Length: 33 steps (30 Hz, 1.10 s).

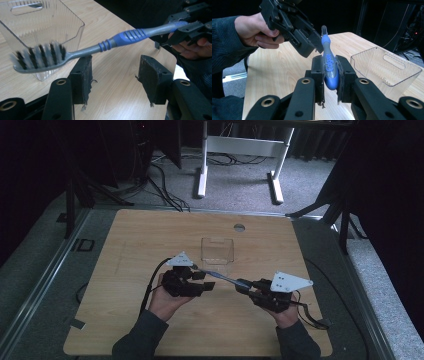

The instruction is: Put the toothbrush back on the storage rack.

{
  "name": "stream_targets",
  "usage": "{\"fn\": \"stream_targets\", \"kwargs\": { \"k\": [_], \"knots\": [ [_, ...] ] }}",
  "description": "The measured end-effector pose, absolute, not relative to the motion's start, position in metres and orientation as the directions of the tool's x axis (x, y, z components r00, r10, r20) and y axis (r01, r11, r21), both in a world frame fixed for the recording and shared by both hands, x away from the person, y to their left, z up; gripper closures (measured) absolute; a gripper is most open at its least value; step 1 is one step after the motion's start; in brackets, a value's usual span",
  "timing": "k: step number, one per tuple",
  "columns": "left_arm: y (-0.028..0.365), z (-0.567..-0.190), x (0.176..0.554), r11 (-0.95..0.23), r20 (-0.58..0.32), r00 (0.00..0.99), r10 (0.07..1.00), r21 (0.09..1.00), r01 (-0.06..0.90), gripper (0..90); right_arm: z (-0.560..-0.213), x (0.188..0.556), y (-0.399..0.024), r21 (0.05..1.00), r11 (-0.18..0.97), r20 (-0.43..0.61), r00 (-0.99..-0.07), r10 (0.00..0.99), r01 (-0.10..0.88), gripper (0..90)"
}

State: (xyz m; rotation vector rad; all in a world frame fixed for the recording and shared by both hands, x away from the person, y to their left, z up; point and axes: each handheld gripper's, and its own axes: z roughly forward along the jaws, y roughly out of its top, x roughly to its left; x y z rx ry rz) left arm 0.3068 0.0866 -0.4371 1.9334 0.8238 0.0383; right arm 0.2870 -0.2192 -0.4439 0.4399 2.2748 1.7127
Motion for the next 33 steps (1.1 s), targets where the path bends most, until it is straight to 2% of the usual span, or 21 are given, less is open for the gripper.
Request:
{"fn": "stream_targets", "kwargs": {
  "k": [15,28,30,33],
  "knots": [
    [0.083,-0.434,0.308,-0.222,-0.352,0.775,0.524,0.823,0.523,44.8,-0.444,0.286,-0.216,0.966,0.249,-0.029,-0.922,0.385,0.073,78.1],
    [0.087,-0.430,0.307,-0.068,-0.424,0.775,0.468,0.858,0.510,45.2,-0.449,0.286,-0.212,0.957,0.283,-0.045,-0.928,0.371,0.066,78.1],
    [0.086,-0.429,0.307,-0.053,-0.422,0.778,0.466,0.864,0.501,46.9,-0.451,0.285,-0.209,0.953,0.297,-0.054,-0.928,0.368,0.062,78.1],
    [0.085,-0.428,0.306,-0.039,-0.418,0.777,0.470,0.870,0.491,54.5,-0.452,0.285,-0.207,0.950,0.306,-0.060,-0.927,0.370,0.061,78.0]
  ]
}}
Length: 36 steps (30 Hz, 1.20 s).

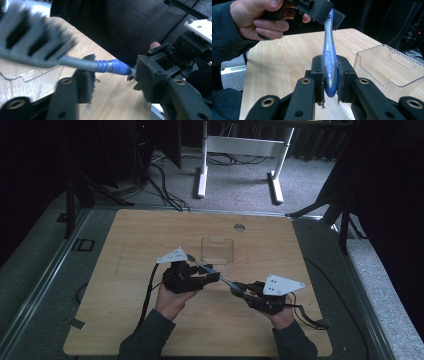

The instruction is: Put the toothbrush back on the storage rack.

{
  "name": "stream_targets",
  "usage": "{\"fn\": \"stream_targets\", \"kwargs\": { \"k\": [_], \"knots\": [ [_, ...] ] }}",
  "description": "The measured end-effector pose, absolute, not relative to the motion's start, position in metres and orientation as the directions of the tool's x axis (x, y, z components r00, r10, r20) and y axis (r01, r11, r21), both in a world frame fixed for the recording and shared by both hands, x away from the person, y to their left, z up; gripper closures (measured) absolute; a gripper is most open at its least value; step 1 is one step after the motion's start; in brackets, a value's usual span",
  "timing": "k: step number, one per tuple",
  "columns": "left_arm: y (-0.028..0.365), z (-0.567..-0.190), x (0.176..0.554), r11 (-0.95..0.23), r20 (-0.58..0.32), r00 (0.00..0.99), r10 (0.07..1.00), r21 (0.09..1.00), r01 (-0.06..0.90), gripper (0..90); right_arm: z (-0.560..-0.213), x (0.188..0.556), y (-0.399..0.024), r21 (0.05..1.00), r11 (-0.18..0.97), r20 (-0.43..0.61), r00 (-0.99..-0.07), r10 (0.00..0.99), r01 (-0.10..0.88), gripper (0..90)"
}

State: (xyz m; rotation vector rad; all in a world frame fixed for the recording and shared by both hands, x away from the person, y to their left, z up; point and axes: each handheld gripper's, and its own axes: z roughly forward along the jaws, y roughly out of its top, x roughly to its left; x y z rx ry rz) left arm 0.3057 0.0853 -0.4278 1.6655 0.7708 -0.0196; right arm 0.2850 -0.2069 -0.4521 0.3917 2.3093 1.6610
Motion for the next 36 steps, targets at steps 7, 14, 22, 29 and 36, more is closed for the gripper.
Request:
{"fn": "stream_targets", "kwargs": {
  "k": [7,14,22,29,36],
  "knots": [
    [0.086,-0.425,0.304,-0.022,-0.420,0.789,0.448,0.877,0.480,66.1,-0.457,0.286,-0.203,0.939,0.338,-0.073,-0.923,0.379,0.065,77.8],
    [0.083,-0.423,0.302,-0.047,-0.400,0.805,0.439,0.884,0.465,77.4,-0.462,0.289,-0.196,0.924,0.375,-0.080,-0.919,0.385,0.077,73.5],
    [0.083,-0.421,0.300,-0.088,-0.361,0.809,0.463,0.890,0.447,80.0,-0.465,0.291,-0.195,0.918,0.385,-0.077,-0.909,0.410,0.096,63.8],
    [0.083,-0.419,0.299,-0.114,-0.328,0.809,0.487,0.895,0.432,80.3,-0.467,0.292,-0.198,0.915,0.388,-0.069,-0.907,0.414,0.108,62.7],
    [0.083,-0.418,0.298,-0.126,-0.307,0.811,0.498,0.900,0.418,80.3,-0.471,0.293,-0.198,0.907,0.403,-0.061,-0.909,0.413,0.122,60.3]
  ]
}}
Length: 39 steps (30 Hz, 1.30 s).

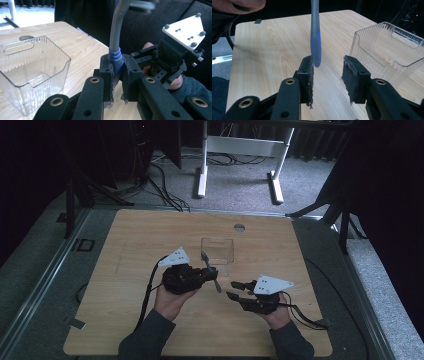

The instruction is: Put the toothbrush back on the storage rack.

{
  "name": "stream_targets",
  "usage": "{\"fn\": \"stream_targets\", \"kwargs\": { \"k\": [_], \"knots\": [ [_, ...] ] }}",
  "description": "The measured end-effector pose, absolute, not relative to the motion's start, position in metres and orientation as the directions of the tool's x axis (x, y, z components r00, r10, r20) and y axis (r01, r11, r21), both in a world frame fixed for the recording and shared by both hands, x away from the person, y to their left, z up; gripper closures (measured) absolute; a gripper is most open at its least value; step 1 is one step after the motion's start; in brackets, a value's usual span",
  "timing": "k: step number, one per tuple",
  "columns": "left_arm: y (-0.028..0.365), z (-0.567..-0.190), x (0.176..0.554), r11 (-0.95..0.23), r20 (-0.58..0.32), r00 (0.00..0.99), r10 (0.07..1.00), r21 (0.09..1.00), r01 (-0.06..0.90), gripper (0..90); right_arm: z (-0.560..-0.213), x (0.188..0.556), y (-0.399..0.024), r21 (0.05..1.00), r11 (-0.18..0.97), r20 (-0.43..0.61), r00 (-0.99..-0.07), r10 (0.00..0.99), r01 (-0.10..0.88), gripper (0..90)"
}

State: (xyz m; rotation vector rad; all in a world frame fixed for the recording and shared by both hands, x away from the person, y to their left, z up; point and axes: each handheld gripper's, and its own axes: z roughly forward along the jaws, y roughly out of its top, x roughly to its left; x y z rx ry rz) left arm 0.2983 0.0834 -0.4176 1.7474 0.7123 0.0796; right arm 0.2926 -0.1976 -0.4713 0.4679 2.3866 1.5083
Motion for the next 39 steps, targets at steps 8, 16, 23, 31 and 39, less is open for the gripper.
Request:
{"fn": "stream_targets", "kwargs": {
  "k": [8,16,23,31,39],
  "knots": [
    [0.086,-0.417,0.299,-0.130,-0.288,0.799,0.528,0.902,0.411,80.2,-0.474,0.293,-0.199,0.901,0.411,-0.055,-0.906,0.419,0.136,59.3],
    [0.088,-0.414,0.300,-0.127,-0.264,0.791,0.551,0.911,0.393,80.2,-0.478,0.292,-0.197,0.893,0.426,-0.055,-0.906,0.420,0.143,58.9],
    [0.090,-0.411,0.301,-0.118,-0.245,0.778,0.579,0.918,0.378,80.3,-0.482,0.293,-0.195,0.884,0.439,-0.045,-0.907,0.419,0.159,56.0],
    [0.088,-0.409,0.302,-0.119,-0.225,0.771,0.596,0.924,0.362,80.3,-0.484,0.293,-0.195,0.878,0.446,-0.033,-0.907,0.420,0.175,55.3],
    [0.086,-0.408,0.304,-0.122,-0.209,0.765,0.609,0.928,0.351,80.2,-0.489,0.292,-0.193,0.867,0.463,-0.034,-0.906,0.422,0.183,54.0]
  ]
}}
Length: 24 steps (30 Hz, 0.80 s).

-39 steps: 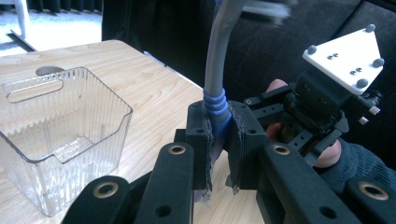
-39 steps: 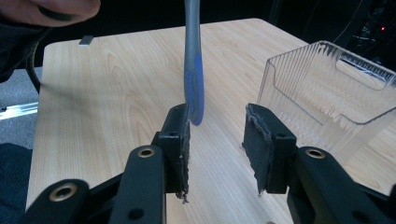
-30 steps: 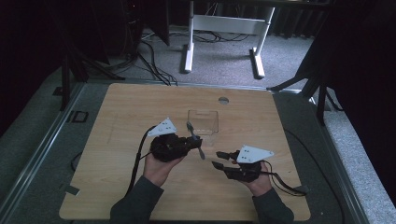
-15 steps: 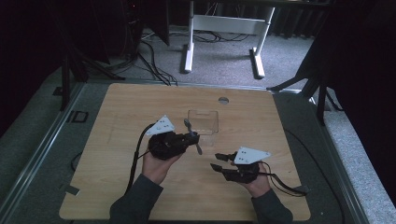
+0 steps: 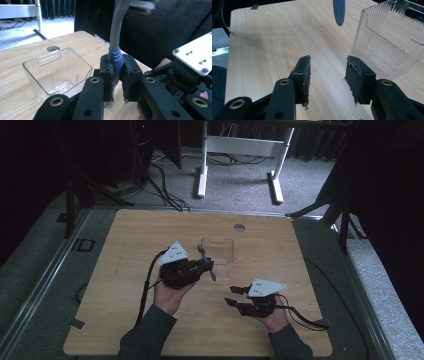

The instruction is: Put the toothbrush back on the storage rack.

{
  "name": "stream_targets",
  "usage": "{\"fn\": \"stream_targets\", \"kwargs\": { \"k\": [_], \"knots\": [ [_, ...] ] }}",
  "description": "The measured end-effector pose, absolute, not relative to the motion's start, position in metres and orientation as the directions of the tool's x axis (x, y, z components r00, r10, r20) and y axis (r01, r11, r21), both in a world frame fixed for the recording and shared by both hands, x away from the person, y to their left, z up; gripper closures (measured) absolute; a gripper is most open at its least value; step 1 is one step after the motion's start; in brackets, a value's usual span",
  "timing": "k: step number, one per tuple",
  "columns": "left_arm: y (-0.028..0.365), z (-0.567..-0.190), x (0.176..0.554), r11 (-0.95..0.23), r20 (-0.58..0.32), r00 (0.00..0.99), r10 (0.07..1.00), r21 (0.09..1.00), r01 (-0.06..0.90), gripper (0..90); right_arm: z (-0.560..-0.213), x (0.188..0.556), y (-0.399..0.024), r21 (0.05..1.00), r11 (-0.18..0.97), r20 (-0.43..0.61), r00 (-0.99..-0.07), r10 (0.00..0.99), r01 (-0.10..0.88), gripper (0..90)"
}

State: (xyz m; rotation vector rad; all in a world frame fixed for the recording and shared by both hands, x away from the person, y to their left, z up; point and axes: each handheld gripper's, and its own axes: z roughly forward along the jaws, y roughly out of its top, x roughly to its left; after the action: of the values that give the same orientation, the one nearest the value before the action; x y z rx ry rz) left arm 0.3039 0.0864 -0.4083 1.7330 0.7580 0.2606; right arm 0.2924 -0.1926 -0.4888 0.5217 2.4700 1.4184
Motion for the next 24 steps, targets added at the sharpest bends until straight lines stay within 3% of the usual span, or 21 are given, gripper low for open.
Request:
{"fn": "stream_targets", "kwargs": {
  "k": [24],
  "knots": [
    [0.085,-0.412,0.317,-0.081,-0.192,0.739,0.645,0.945,0.316,80.2,-0.495,0.291,-0.192,0.862,0.467,-0.026,-0.902,0.431,0.198,53.2]
  ]
}}
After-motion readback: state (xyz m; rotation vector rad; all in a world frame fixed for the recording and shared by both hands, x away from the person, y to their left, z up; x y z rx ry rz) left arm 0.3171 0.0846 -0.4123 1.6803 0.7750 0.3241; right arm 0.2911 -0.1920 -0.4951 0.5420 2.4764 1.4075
